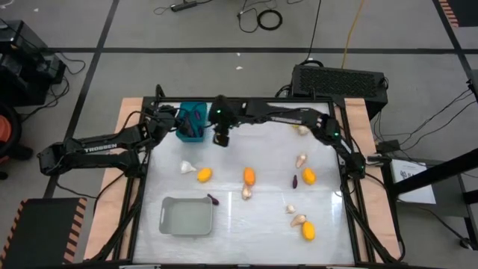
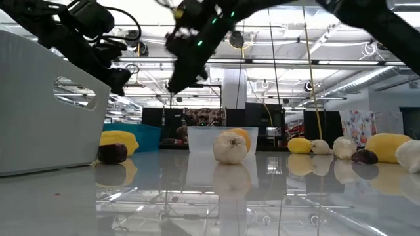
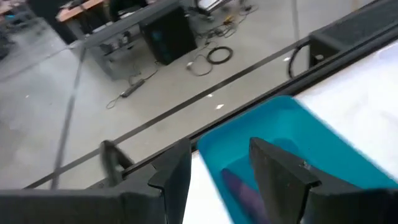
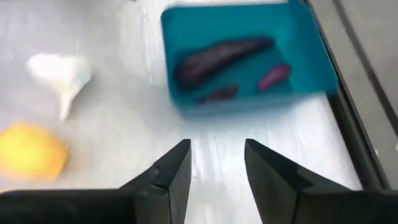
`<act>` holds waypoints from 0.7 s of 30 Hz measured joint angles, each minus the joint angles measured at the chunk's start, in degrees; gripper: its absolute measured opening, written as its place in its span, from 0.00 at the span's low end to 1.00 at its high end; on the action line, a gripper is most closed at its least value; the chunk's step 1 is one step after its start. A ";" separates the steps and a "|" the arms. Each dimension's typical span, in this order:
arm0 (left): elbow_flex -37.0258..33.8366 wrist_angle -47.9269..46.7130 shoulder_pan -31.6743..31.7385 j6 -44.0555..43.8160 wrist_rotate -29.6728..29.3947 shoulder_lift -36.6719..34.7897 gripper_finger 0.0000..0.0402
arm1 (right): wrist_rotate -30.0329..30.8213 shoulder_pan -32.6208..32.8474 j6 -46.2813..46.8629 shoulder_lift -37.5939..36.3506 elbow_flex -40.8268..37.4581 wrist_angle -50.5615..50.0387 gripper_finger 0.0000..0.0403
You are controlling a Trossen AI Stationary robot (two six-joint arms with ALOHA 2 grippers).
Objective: Sort produce into baskets
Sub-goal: Put the eggplant into the blue bin
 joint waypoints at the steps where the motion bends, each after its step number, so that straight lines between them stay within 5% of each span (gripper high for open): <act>1: 0.00 0.74 0.00 0.30 1.15 0.00 0.43 | -0.02 0.04 0.02 -1.34 0.00 -3.00 0.36; 9: 0.00 6.62 -0.07 4.40 18.37 0.04 0.43 | -0.21 0.23 0.91 -9.69 0.02 -28.83 0.36; 14: 0.00 10.10 -0.07 4.31 23.59 0.04 0.43 | -2.56 1.43 1.64 -10.71 0.01 -46.15 0.36; 21: -0.03 10.44 -0.17 4.22 26.14 0.04 0.43 | -7.35 6.48 7.72 -17.08 -10.25 -46.60 0.39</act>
